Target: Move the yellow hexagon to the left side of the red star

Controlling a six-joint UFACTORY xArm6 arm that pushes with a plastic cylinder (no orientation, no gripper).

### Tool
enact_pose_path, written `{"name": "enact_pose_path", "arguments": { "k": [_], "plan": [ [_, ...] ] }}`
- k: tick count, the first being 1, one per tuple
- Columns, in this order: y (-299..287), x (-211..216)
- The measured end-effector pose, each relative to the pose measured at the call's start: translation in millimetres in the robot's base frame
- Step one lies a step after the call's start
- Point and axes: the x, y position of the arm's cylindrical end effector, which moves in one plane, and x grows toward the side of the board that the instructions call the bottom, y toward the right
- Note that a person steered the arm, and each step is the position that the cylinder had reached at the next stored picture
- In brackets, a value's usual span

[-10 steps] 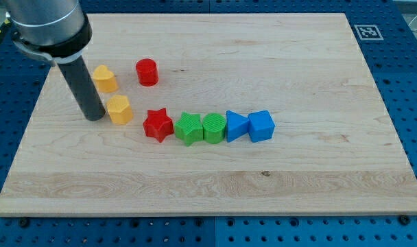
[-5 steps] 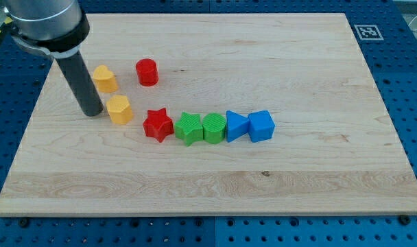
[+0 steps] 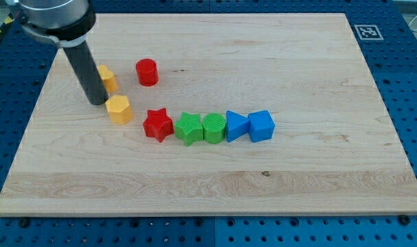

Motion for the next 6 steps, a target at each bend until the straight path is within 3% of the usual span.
{"name": "enact_pose_path", "arguments": {
  "k": [3, 6],
  "plan": [
    [20, 56],
    [15, 51]
  ]
}}
